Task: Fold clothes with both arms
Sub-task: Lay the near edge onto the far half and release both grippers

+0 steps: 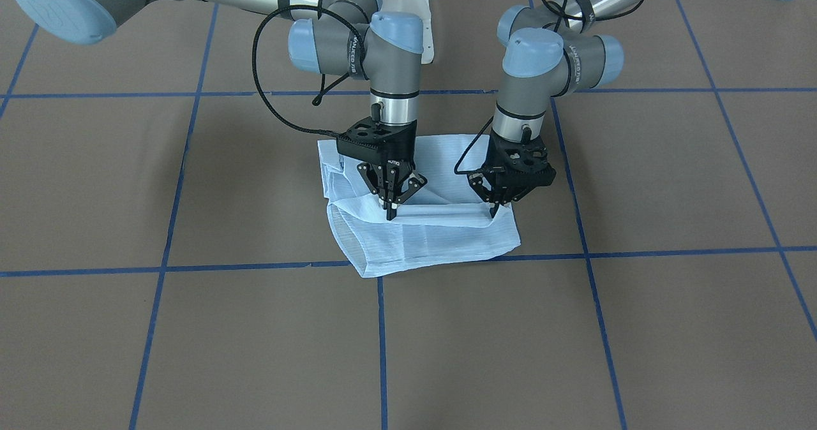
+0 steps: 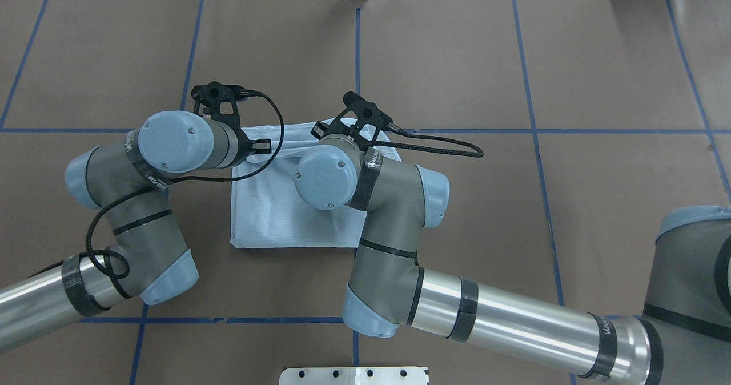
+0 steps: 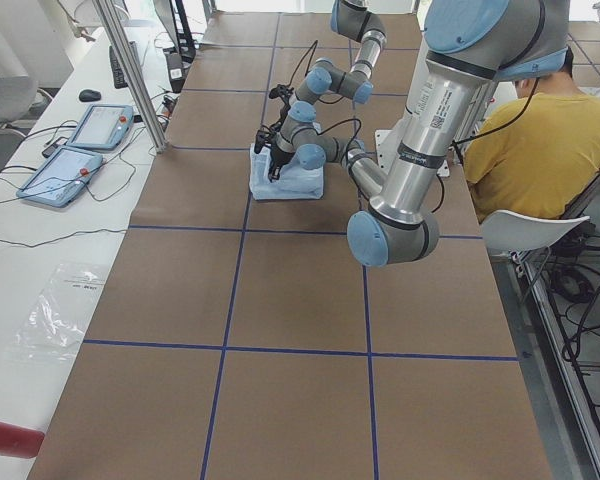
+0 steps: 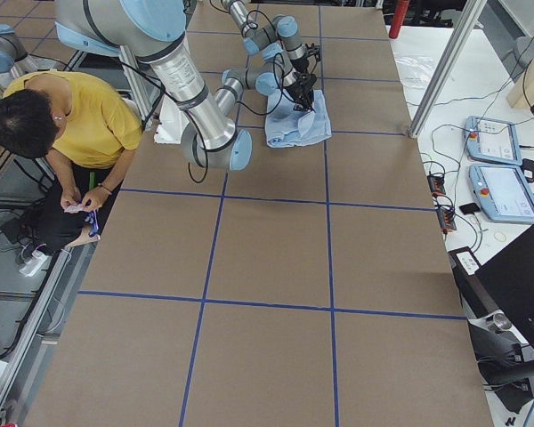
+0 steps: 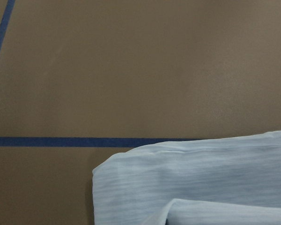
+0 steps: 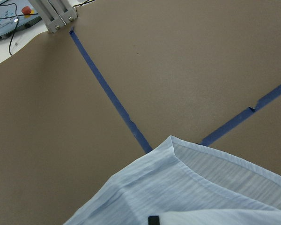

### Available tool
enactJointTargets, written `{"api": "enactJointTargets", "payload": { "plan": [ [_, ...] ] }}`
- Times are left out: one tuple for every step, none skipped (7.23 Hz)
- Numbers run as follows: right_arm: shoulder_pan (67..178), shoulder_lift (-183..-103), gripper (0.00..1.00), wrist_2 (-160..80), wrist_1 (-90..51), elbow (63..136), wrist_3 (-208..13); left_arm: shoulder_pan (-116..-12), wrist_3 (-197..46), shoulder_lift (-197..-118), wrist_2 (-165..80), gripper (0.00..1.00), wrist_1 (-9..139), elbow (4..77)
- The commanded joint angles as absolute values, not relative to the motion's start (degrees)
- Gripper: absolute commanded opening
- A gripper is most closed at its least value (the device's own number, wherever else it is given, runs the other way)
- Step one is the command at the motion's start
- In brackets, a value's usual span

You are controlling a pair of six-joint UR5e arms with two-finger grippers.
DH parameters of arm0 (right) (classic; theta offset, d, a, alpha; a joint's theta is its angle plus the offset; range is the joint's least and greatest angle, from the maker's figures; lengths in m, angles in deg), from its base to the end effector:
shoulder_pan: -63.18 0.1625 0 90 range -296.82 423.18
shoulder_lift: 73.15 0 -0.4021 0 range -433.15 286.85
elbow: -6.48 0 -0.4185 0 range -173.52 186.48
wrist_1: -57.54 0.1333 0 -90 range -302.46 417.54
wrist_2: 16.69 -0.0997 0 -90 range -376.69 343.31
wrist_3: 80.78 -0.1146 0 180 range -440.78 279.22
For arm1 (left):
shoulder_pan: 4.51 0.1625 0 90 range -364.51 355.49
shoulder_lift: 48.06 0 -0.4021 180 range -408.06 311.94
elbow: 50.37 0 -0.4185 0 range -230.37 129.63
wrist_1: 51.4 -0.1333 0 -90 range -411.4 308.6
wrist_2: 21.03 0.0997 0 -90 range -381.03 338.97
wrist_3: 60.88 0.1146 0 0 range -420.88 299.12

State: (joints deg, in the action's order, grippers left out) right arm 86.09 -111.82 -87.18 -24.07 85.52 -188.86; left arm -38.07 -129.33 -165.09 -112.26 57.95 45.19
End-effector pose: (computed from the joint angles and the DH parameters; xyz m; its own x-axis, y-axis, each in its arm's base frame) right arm -0.6514 -0.4616 0.1389 0.3916 0.4831 0.7832 -0.7572 0.6528 -0.0241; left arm 0.5002 -0.4888 0.2874 0.6756 -0.0075 -0.7372 0.3123 0.9087 0.2769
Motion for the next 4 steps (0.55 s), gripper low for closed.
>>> {"api": "enactJointTargets", "payload": {
  "plan": [
    [87.26, -111.65, 1.00, -87.17, -20.61, 83.22, -181.55, -38.69, -126.74, -165.31, -112.26, 1.00, 58.81, 45.16],
    [88.31, -110.34, 1.00, -88.22, -20.60, 83.21, -180.63, -40.52, -121.75, -165.40, -112.78, 1.00, 61.08, 45.77],
    [89.27, -109.55, 1.00, -90.84, -20.68, 83.56, -179.14, -41.15, -119.00, -165.57, -113.13, 1.00, 61.36, 46.04],
    [89.89, -109.63, 1.00, -92.08, -20.68, 83.82, -178.78, -41.16, -118.80, -165.14, -115.05, 1.00, 61.36, 45.87]
  ]
}}
